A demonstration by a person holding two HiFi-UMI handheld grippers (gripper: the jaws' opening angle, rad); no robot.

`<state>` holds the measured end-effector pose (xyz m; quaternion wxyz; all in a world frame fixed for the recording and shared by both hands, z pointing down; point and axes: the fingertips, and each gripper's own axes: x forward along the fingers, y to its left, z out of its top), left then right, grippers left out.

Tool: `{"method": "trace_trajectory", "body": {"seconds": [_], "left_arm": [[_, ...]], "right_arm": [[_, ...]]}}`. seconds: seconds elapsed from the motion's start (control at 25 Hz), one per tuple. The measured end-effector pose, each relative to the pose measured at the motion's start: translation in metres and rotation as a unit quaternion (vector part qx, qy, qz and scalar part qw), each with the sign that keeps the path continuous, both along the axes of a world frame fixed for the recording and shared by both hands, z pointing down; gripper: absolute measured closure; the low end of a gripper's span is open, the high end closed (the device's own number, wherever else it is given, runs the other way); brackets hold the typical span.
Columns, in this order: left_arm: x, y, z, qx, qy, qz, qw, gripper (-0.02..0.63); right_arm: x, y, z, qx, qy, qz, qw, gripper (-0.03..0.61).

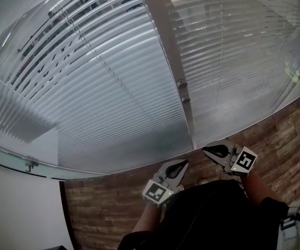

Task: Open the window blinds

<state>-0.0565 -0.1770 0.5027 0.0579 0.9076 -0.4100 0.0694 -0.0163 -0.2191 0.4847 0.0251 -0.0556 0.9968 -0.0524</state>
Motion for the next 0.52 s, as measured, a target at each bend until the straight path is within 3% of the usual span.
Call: {"method": "trace_trajectory", "body": {"seconds": [0.28,0.52], "left_arm": [[-0.018,0.001,-0.002,0.0,0.0,-0.005,1.0,0.609],[-0.008,-0.01,0.001,0.005,-0.006,-0.021,0.9998,0.609]], "right_arm": [[-0.02,0.002,0.0,0.009,0.016,-0.004,1.0,0.572],[-0.001,-0.007,0.01,0.019,0.023,-0.007,1.0,0.572]]}}
